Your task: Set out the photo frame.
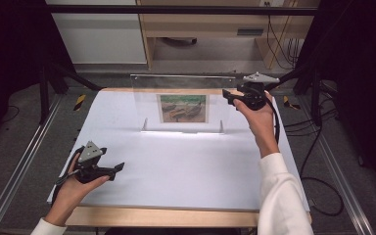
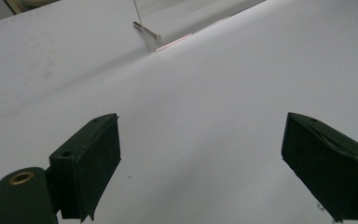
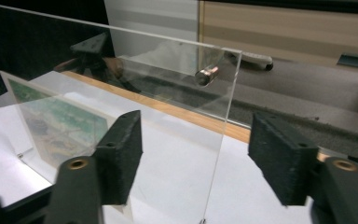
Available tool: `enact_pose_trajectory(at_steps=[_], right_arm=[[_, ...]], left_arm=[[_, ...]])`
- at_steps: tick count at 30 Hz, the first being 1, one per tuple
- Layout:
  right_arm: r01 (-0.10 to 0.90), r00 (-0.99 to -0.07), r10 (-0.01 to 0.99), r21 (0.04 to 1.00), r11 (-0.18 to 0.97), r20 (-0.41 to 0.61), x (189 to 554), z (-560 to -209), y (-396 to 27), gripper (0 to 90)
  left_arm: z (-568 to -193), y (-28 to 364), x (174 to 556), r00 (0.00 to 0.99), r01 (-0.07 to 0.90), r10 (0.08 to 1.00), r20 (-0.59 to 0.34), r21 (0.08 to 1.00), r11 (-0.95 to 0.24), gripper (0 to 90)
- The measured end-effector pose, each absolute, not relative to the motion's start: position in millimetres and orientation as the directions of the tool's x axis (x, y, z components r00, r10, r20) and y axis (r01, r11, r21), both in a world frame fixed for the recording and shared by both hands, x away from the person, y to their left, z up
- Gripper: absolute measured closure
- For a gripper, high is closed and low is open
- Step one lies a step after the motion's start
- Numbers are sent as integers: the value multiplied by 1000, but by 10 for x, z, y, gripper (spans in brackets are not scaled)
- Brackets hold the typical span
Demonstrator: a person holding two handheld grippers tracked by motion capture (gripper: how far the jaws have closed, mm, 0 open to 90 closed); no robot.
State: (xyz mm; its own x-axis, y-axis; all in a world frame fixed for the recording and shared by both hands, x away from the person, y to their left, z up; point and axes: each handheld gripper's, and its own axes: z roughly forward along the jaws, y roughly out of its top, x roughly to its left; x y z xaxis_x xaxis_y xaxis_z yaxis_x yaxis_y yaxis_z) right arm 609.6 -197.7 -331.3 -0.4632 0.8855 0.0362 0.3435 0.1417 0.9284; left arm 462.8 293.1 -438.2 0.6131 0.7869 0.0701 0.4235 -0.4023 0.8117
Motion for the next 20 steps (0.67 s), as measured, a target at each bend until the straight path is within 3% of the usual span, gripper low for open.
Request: enact_pose_trajectory(at_steps=[5, 14, 20], right_arm=[[342, -445, 895, 920, 190, -20, 5893, -3384, -1976, 232], [379, -416, 906, 892, 247, -74, 5278, -3859, -2046, 153], [493, -403, 912, 820, 290, -80, 4930, -4227, -2103, 121]], left_arm=[[-4405, 2915, 4631, 609, 428, 789, 83, 803, -415, 102], [-4467, 2934, 4641, 581, 461, 811, 68, 794, -396, 86], [-4520, 2892, 4638, 574, 473, 816, 74, 783, -404, 77]])
